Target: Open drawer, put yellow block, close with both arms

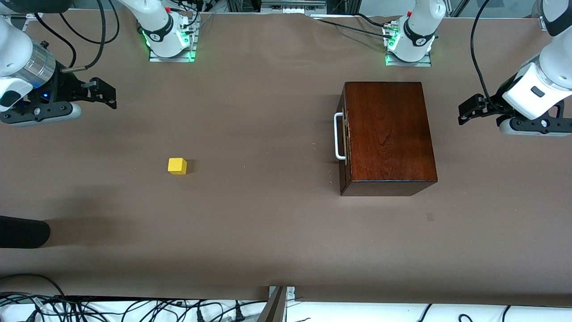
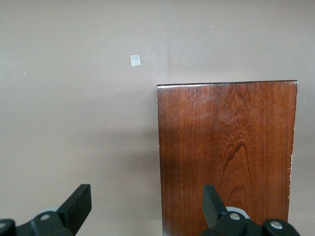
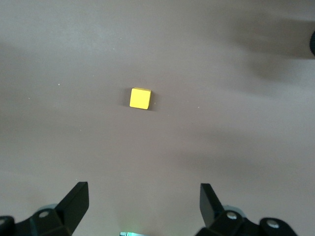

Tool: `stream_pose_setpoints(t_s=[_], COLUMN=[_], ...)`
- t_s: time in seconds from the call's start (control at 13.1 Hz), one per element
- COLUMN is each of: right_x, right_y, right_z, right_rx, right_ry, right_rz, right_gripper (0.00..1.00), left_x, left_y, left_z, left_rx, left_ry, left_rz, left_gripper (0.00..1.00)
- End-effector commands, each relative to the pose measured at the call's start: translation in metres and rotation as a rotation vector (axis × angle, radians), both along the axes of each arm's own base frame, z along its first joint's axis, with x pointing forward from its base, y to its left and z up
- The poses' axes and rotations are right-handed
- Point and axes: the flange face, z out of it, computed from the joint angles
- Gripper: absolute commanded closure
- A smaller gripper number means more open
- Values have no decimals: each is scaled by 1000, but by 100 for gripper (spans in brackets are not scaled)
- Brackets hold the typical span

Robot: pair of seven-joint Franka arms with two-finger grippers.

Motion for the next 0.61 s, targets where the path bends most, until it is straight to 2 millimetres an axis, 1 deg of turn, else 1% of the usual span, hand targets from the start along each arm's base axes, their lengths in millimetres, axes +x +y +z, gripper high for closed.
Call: stream_pose_setpoints(t_s=[0.0, 0.46, 0.53], right_x=[1, 0, 0], right_y=[-2, -3, -4], right_z=[5, 4, 3], right_rx=[-1, 3, 2], right_ry=[-10, 0, 5], right_rz=[7, 2, 1], right_gripper=[0, 0, 0], left_x=[2, 2, -2], left_y=[-4, -10, -19], left_z=[7, 6, 4], left_rx=[-16, -25, -26], left_ry=[-2, 3, 23], left_rz=[11, -3, -20], left_gripper=[0, 0, 0])
